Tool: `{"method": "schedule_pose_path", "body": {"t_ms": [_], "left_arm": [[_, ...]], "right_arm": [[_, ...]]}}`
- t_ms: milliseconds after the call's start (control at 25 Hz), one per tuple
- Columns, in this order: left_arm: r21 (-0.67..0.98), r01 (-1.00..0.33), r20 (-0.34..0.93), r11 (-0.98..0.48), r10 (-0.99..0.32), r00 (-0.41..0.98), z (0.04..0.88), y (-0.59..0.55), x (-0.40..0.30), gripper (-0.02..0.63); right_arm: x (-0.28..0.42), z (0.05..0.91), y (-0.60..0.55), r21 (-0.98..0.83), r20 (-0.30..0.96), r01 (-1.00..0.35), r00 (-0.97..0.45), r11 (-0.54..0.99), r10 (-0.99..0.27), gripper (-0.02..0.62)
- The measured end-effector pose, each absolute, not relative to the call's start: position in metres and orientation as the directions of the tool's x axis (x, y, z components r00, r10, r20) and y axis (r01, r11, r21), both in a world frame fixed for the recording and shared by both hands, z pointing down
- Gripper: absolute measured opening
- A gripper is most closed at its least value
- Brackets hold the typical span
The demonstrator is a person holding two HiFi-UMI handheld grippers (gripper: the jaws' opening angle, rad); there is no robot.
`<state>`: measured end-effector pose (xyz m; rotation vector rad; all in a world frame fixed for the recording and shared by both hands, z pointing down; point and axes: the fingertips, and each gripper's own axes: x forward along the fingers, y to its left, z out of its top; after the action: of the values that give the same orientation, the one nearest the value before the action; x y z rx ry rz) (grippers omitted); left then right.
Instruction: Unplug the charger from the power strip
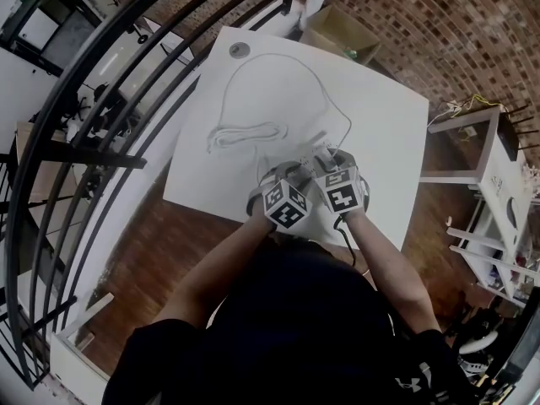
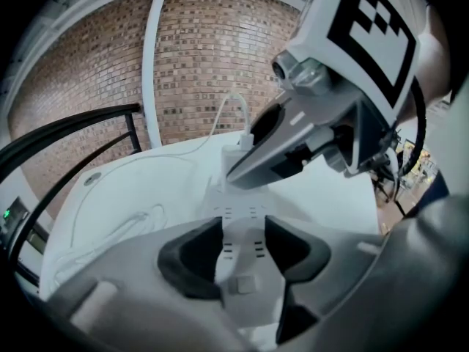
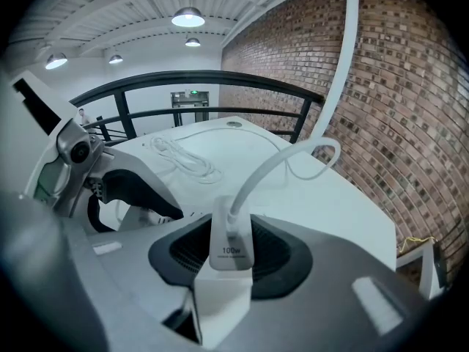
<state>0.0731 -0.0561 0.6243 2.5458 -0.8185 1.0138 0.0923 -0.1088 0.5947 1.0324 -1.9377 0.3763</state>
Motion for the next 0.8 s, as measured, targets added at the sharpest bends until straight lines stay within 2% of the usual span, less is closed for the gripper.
{"method": "schedule_pose_path", "body": {"t_ms": [520, 720, 800], "left_arm": [[0.043, -0.580, 0.700, -0.813, -0.390, 0.598, 0.625, -0.053, 0.075, 0.187], [0.041, -0.592, 0.704, -0.805, -0.397, 0.589, 0.625, -0.055, 0.072, 0.186], [0.045, -0.591, 0.705, -0.805, -0.394, 0.590, 0.625, -0.055, 0.075, 0.186]], "right_arm": [[0.095, 0.594, -0.104, 0.105, 0.806, -0.818, -0.263, 0.566, -0.530, 0.141], [0.074, 0.557, -0.108, 0.029, 0.746, -0.820, -0.363, 0.572, -0.558, 0.141], [0.074, 0.553, -0.107, -0.064, 0.732, -0.828, -0.419, 0.557, -0.538, 0.141]]}}
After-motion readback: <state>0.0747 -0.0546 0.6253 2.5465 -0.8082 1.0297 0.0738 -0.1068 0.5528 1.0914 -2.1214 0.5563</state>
